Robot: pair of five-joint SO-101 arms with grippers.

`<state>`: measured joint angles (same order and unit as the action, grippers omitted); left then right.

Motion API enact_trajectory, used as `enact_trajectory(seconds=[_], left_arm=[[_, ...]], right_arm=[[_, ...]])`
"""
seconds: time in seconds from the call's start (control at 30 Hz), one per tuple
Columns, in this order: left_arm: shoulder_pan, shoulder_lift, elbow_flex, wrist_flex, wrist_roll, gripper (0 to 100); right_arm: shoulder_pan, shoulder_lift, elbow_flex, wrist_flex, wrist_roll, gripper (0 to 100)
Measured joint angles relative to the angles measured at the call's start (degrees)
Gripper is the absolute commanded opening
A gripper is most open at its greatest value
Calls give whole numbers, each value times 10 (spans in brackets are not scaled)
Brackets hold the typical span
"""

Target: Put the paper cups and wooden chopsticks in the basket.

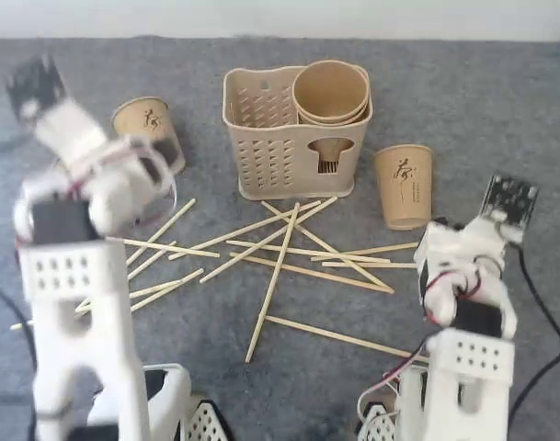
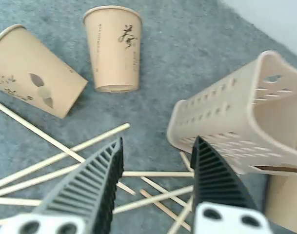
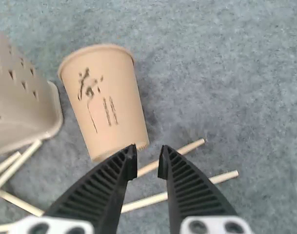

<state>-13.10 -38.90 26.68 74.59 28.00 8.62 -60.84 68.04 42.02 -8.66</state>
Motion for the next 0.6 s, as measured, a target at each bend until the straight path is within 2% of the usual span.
enact_trajectory(seconds=[0.13,0.3,0.6], left_arm=[[-47,-116,186,-73,-47,213],[-86,-160,322,-131,-75,213],[-98,-164,389,-187,-77,212]], right_arm=[[1,120,-102,3,-4,95],[1,287,-254,26,-9,94],[0,626,-701,233,-135,98]])
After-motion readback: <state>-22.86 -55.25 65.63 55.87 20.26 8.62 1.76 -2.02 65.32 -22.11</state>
